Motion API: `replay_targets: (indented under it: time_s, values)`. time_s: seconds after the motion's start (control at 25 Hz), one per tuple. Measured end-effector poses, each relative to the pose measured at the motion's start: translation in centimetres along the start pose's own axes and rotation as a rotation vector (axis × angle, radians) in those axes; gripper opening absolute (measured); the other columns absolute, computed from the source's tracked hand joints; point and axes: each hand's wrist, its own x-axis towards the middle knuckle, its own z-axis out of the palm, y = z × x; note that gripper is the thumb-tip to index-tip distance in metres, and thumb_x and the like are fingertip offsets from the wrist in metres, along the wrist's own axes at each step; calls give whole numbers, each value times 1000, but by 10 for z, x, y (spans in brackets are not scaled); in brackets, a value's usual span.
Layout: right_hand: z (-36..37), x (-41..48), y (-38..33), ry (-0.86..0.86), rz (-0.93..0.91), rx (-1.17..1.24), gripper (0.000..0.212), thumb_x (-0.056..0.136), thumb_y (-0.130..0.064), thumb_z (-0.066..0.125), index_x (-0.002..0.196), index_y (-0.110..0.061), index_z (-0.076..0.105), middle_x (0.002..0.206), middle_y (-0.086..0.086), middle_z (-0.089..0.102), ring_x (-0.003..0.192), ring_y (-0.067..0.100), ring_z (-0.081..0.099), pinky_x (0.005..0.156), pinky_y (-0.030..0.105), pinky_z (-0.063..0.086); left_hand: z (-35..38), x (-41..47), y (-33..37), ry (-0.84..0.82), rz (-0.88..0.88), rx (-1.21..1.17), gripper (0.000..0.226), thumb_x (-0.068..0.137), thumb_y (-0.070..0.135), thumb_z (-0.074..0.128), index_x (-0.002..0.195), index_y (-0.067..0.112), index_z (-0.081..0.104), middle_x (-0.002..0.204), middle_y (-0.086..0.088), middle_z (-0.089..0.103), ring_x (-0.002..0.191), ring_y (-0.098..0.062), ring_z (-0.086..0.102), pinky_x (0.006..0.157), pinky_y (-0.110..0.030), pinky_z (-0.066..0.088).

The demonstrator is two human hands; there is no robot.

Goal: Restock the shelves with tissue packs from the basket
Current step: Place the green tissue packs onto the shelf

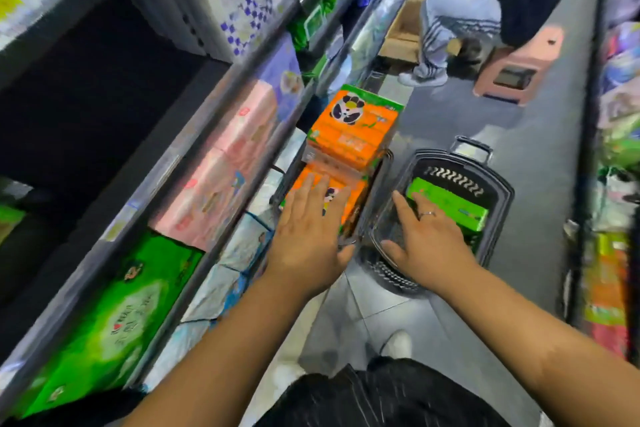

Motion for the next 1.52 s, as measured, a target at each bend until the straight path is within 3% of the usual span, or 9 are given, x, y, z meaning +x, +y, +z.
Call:
replay_targets:
  time_s: [0.2, 0.36, 0.52, 0.68, 0.84, 1.12, 1.36, 1.52]
  values:
    - [25, -9, 84, -116, 214, 52, 87, 92, -58, 48, 155, -23, -1, 161, 14, 9, 147, 31, 14, 115, 47, 26, 43, 49, 61, -176, 150, 50, 87, 75, 45, 73, 147, 14, 35, 153, -17, 31, 145, -36, 18, 117, -48, 11]
    - [47, 0, 130, -203, 363, 113, 86, 93, -58, 46, 155, -24, -3, 161, 14, 6, 147, 31, 11, 117, 47, 23, 80, 94, 83, -284, 284, 100, 89, 67, 46, 78, 141, 12, 44, 146, -20, 43, 140, -39, 31, 112, -52, 27]
    - [62, 27, 160, -247, 477, 128, 90, 90, -57, 51, 155, -22, 0, 161, 14, 8, 146, 32, 14, 115, 46, 26, 118, 147, 92, -423, 373, 104, 88, 85, 51, 60, 153, 18, 15, 159, -15, 13, 148, -33, 2, 119, -46, 5]
    - [83, 72, 179, -321, 573, 137, 92, 89, -55, 56, 155, -22, 1, 161, 15, 8, 146, 33, 16, 114, 47, 27, 163, 210, 93, -500, 464, 77, 87, 88, 50, 57, 154, 19, 8, 161, -14, 5, 148, -32, -4, 119, -44, 1]
    - [119, 124, 200, -412, 587, 143, 98, 87, -54, 59, 155, -20, -2, 160, 17, 7, 147, 34, 13, 116, 48, 25, 223, 262, 88, -554, 534, 144, 89, 88, 50, 57, 154, 17, 7, 160, -16, 7, 148, -33, -1, 119, -45, 3]
    - [210, 218, 268, -385, 550, 127, 98, 84, -52, 64, 155, -20, 3, 160, 13, 10, 146, 32, 14, 114, 49, 24, 370, 313, 75, -709, 571, 224, 80, 96, 36, 50, 154, 17, -1, 161, -15, -5, 147, -33, -11, 119, -46, -2]
    - [301, 275, 333, -415, 469, 33, 108, 83, -53, 66, 154, -15, -5, 161, 15, 2, 147, 35, 9, 116, 53, 20, 471, 336, 66, -752, 439, 225, 85, 91, 33, 55, 154, 14, 1, 162, -10, -2, 148, -32, -6, 120, -45, 2]
    - [343, 304, 372, -378, 450, -30, 117, 79, -56, 69, 154, -17, -11, 162, 11, -8, 149, 34, -1, 118, 53, 10, 521, 357, 71, -681, 388, 241, 83, 93, 30, 50, 154, 14, -4, 162, -8, -7, 148, -31, -10, 118, -45, -3]
